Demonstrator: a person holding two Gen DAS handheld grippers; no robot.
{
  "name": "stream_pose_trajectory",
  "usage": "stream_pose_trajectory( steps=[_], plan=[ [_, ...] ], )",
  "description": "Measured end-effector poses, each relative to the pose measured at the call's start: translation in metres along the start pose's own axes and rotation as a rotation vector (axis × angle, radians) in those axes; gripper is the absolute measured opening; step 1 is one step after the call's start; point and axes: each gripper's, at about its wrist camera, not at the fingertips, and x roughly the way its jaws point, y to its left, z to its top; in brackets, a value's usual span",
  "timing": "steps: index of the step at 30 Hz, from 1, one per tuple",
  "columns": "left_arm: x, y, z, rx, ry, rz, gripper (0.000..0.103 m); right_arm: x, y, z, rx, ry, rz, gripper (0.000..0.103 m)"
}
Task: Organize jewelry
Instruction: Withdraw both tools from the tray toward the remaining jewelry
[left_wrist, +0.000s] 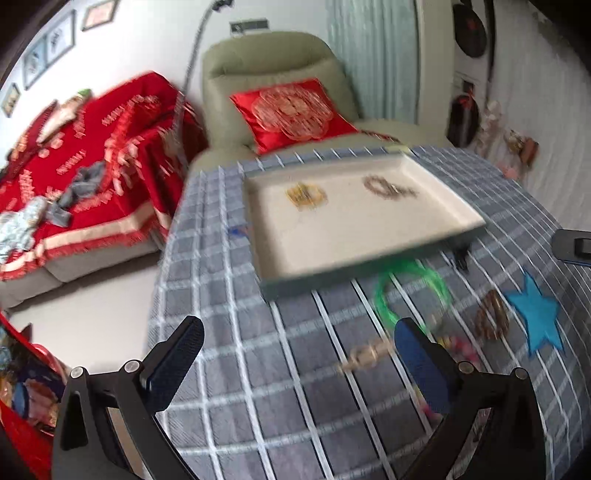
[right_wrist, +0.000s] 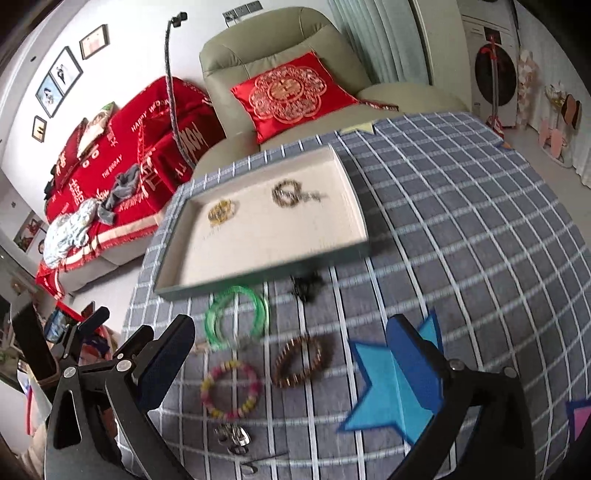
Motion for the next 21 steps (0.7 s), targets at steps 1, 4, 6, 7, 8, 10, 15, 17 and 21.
stream_pose_trajectory(
  steps=[1, 4, 6, 7, 8, 10, 15, 17, 21],
  plan=[
    [0.000, 0.000, -0.005, -0.001, 0.009, 0.000, 0.103, 0.000, -0.001, -0.005, 0.001, 0.007, -0.005, 0.103],
    [0.005, 0.001, -0.016, -0.004, 0.033, 0.022, 0.103, 0.005, -0.004, -0.021, 0.011, 0.042, -0.025, 0.103],
    [0.008, 0.002, -0.021, -0.007, 0.050, 0.024, 0.103, 0.009, -0.005, -0.030, 0.022, 0.062, -0.035, 0.103],
    [0.010, 0.003, -0.023, -0.009, 0.057, 0.023, 0.103, 0.011, -0.006, -0.034, 0.030, 0.069, -0.034, 0.103],
    [0.011, 0.003, -0.024, -0.006, 0.060, 0.022, 0.103, 0.012, -0.006, -0.037, 0.037, 0.075, -0.034, 0.103],
    [0.012, 0.001, -0.025, 0.009, 0.059, 0.029, 0.103, 0.016, -0.007, -0.043, 0.050, 0.089, -0.047, 0.103],
    [0.019, -0.003, -0.024, 0.043, 0.062, 0.011, 0.103, 0.023, -0.008, -0.049, 0.079, 0.101, -0.083, 0.103],
    [0.023, -0.006, -0.024, 0.058, 0.069, 0.008, 0.103, 0.026, -0.006, -0.048, 0.082, 0.099, -0.101, 0.103],
    [0.030, -0.011, -0.021, 0.086, 0.078, 0.007, 0.103, 0.031, -0.004, -0.047, 0.098, 0.099, -0.127, 0.103]
  ],
)
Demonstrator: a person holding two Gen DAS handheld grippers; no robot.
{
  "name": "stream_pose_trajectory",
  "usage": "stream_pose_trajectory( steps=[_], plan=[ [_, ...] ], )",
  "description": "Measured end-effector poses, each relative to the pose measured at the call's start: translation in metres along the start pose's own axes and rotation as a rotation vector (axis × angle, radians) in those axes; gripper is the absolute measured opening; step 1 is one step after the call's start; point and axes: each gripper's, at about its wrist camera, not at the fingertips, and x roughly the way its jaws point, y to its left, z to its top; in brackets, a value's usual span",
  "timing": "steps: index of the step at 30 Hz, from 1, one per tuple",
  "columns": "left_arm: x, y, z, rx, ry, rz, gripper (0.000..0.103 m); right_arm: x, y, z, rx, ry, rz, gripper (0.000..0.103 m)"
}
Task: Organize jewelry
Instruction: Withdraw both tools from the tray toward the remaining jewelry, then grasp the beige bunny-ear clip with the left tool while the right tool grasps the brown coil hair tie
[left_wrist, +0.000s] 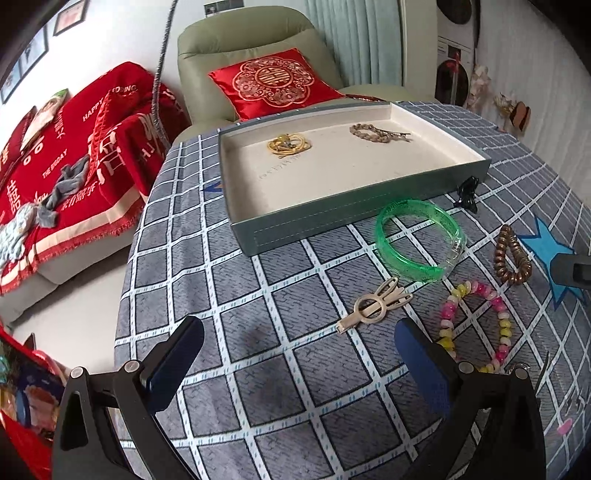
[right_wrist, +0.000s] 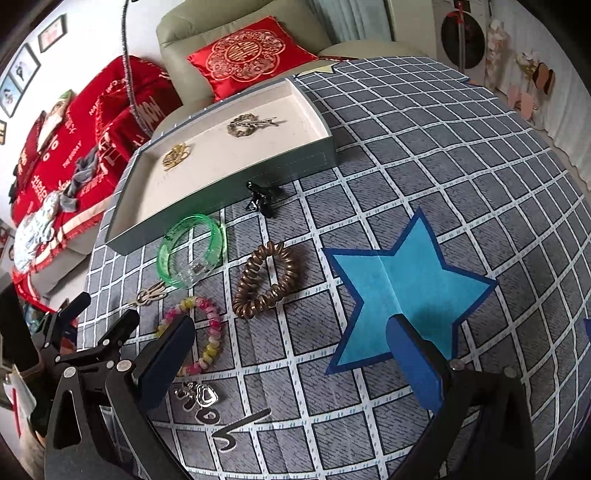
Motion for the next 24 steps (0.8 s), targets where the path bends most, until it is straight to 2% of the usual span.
stream_pose_trajectory(
  steps=[9, 19, 22, 23, 24],
  plan=[
    [0.012, -0.007, 0.010, 0.061, 0.003, 0.003, 0.103, 0.024, 0.006, 0.008, 0.052, 0.018, -0.046, 0.103],
    [0.015, -0.018, 0.012, 0.095, 0.001, -0.038, 0.103, 0.042, 0.031, 0.013, -0.069, -0.015, -0.205, 0.091],
    [0.014, -0.020, 0.013, 0.092, 0.007, -0.080, 0.091, 0.044, 0.038, 0.011, -0.124, -0.021, -0.247, 0.082],
    [0.013, -0.022, 0.013, 0.098, 0.008, -0.083, 0.089, 0.043, 0.038, 0.011, -0.131, -0.023, -0.242, 0.078],
    [0.012, -0.023, 0.013, 0.104, 0.007, -0.091, 0.083, 0.042, 0.039, 0.011, -0.137, -0.024, -0.240, 0.074]
  ],
)
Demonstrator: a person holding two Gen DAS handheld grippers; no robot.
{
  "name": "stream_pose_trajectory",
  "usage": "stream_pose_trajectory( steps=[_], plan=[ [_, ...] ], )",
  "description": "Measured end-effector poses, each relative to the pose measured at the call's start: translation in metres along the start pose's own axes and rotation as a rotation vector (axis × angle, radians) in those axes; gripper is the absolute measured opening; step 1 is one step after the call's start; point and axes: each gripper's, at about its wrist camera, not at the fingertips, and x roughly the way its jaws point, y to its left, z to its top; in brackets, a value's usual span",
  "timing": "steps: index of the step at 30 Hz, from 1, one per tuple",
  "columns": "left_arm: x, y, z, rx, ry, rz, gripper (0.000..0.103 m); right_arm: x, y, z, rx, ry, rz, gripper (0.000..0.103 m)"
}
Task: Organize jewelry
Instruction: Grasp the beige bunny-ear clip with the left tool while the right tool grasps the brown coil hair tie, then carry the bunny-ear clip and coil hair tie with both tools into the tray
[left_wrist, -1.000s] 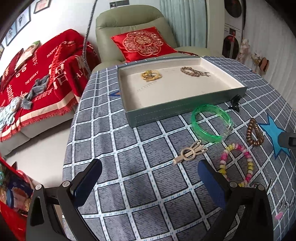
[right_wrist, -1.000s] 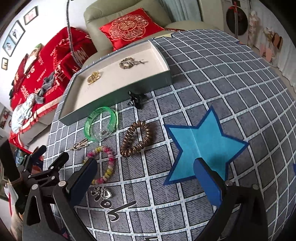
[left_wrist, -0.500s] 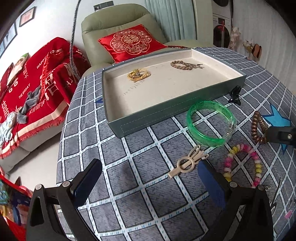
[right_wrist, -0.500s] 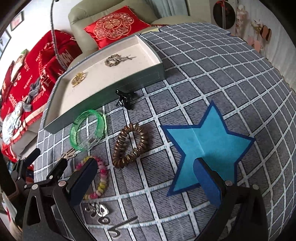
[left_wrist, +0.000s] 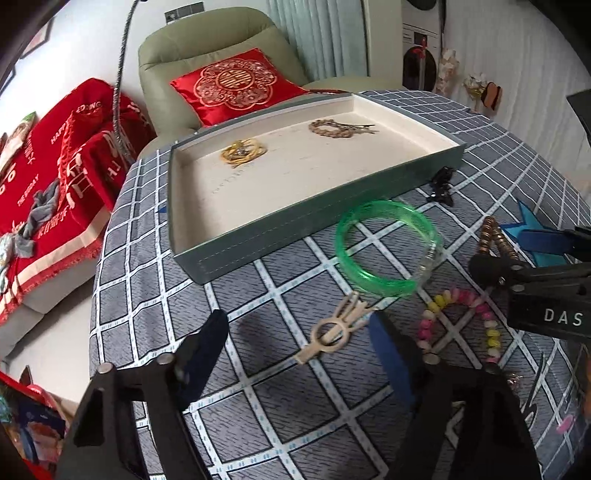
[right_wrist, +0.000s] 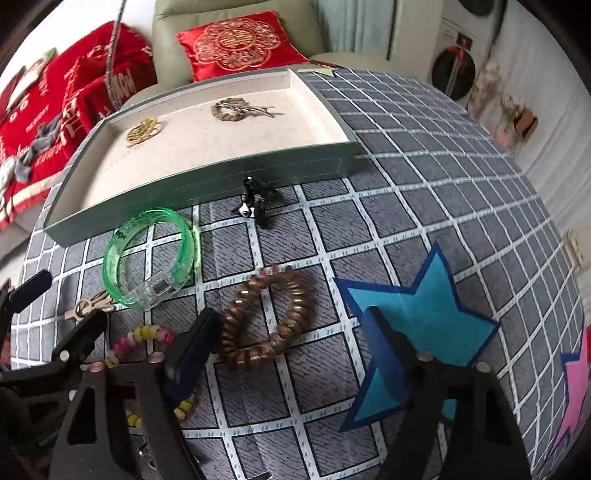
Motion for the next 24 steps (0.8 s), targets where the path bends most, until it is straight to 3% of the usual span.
stream_pose_trajectory(
  steps=[1, 3, 5, 7, 11, 12, 17, 24],
  plan=[
    [-0.001, -0.002, 0.000, 0.007, 0.001, -0.016, 0.077, -0.001, 0.000, 0.000, -0.003, -0.002, 0.002, 0.071],
    [-0.003, -0.005, 0.000, 0.018, 0.003, -0.026, 0.070, -0.003, 0.000, 0.000, -0.012, -0.006, 0.008, 0.054],
    [-0.004, -0.008, 0.000, 0.028, 0.005, -0.035, 0.063, -0.003, 0.001, 0.002, -0.018, -0.003, 0.014, 0.047],
    [-0.005, -0.011, -0.001, 0.031, 0.010, -0.057, 0.050, -0.003, 0.000, 0.002, -0.023, -0.003, 0.020, 0.044],
    [-0.008, -0.017, -0.003, 0.038, 0.004, -0.050, 0.045, -0.005, -0.001, -0.001, -0.023, -0.007, 0.029, 0.029],
    [-0.008, -0.017, -0.003, 0.032, 0.003, -0.049, 0.036, -0.005, -0.004, -0.001, -0.015, -0.006, 0.030, 0.024],
    [-0.010, -0.013, -0.006, -0.019, 0.001, -0.055, 0.035, -0.009, -0.010, -0.005, -0.003, 0.001, 0.065, 0.023],
    [-0.019, 0.002, -0.011, -0.134, 0.000, -0.102, 0.035, -0.019, -0.026, -0.013, 0.052, -0.012, 0.183, 0.023]
  ],
)
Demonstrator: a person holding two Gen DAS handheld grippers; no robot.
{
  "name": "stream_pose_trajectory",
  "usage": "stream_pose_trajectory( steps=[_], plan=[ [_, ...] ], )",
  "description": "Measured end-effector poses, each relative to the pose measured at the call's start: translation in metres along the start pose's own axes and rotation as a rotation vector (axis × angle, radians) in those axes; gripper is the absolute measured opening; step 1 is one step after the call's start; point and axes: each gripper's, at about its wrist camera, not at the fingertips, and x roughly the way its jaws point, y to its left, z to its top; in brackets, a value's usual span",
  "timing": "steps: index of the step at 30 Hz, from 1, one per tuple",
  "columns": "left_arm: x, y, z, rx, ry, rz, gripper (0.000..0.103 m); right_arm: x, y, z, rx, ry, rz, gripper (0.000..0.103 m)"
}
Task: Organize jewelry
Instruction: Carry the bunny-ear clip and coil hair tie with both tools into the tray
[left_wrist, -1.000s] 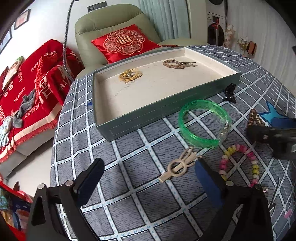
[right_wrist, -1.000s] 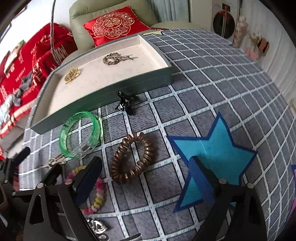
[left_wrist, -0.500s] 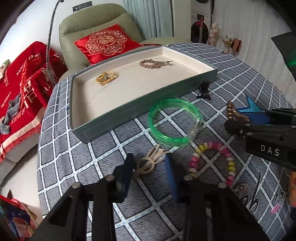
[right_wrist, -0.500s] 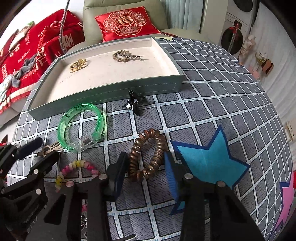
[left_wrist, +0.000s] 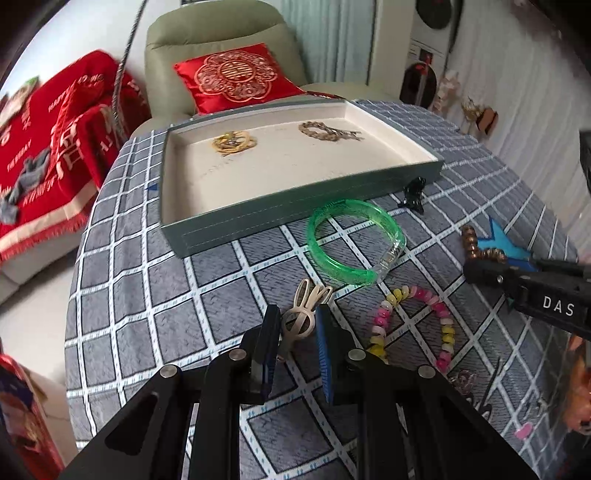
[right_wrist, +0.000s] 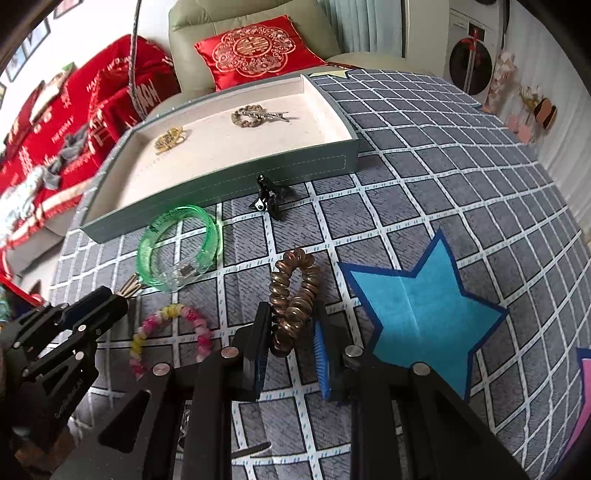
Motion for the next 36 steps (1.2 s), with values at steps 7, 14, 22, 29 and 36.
stream_pose_trajectory(
  steps=[7, 14, 22, 29, 36],
  plan=[
    [-0.024, 0.006, 0.003, -0.048, -0.046, -0.009, 0.035, -0.018, -0.011, -0.001, 0.025, -0.027, 0.080, 0.023],
    [-0.045, 0.010, 0.015, -0.084, -0.102, -0.006, 0.035, -0.035, -0.013, 0.006, 0.027, -0.049, 0.122, 0.024],
    [-0.062, 0.017, 0.043, -0.094, -0.154, 0.001, 0.035, -0.055, -0.018, 0.040, 0.003, -0.094, 0.140, 0.024],
    [-0.065, 0.030, 0.083, -0.120, -0.189, 0.017, 0.035, -0.069, -0.014, 0.093, -0.035, -0.151, 0.136, 0.024],
    [-0.049, 0.039, 0.123, -0.145, -0.194, 0.057, 0.035, -0.056, 0.005, 0.147, -0.074, -0.151, 0.163, 0.024]
  ],
)
